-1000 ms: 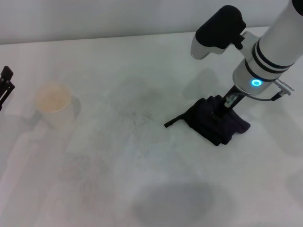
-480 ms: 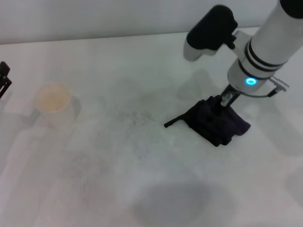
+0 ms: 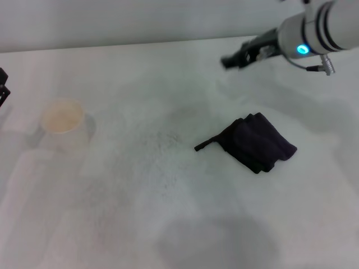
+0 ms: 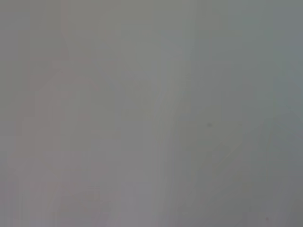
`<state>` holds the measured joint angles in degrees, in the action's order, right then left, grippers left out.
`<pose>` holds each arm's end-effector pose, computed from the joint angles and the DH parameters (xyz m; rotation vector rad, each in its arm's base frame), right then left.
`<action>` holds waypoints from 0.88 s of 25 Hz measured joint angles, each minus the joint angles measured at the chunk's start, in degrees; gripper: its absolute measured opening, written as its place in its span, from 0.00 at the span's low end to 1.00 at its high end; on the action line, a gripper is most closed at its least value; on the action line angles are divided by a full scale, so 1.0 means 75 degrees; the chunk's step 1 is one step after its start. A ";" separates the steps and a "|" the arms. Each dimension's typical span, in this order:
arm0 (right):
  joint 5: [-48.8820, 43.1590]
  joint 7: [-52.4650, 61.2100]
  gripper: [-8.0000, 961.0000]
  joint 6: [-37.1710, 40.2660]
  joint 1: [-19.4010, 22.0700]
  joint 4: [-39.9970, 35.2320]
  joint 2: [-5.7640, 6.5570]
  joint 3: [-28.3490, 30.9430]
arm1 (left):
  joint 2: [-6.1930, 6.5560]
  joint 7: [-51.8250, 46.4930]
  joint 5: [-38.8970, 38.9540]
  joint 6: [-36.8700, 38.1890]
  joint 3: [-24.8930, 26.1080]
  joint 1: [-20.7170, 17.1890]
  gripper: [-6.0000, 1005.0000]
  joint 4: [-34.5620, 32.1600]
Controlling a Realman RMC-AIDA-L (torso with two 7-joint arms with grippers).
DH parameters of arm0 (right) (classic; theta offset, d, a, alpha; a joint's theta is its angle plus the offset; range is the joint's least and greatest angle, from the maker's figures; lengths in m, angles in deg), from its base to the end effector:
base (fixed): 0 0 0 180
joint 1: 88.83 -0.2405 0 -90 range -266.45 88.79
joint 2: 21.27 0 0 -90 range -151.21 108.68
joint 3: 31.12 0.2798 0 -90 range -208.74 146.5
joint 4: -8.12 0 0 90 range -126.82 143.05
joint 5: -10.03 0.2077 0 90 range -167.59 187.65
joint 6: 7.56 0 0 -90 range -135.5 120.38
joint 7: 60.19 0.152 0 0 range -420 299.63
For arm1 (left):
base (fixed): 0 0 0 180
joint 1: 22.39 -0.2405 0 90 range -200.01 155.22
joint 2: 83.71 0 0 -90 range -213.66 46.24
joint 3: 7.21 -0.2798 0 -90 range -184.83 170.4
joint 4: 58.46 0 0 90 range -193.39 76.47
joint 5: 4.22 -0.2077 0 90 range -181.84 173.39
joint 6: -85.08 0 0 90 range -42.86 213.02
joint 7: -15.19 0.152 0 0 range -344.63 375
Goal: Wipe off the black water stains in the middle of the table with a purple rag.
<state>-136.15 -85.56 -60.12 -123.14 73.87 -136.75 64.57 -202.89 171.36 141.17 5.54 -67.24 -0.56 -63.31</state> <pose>0.2190 0.4375 -0.0118 -2.2374 0.8750 -0.0891 -0.3456 0.3171 -0.0072 -1.7035 -0.4814 -0.8786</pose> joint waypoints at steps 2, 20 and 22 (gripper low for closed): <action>0.0575 -0.0123 0.68 0.1575 0.0464 -0.0163 -0.0016 -0.0081 | 0.0001 0.0000 0.0012 0.0000 0.0000 -0.0005 0.89 0.0002; 0.4079 -0.1265 0.65 1.0481 0.0698 -0.3822 -0.0006 -0.3521 | 0.0004 0.0000 0.0429 0.0655 -0.0001 0.0138 0.89 -0.0010; 0.4012 -0.0913 0.65 1.1023 0.0633 -0.3981 -0.0004 -0.4024 | 0.0012 0.0000 0.0430 0.0676 0.0000 0.0156 0.89 -0.0012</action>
<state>-106.06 -92.41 22.55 -118.39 44.01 -136.78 34.39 -202.80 171.36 144.40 10.61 -67.24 0.60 -63.40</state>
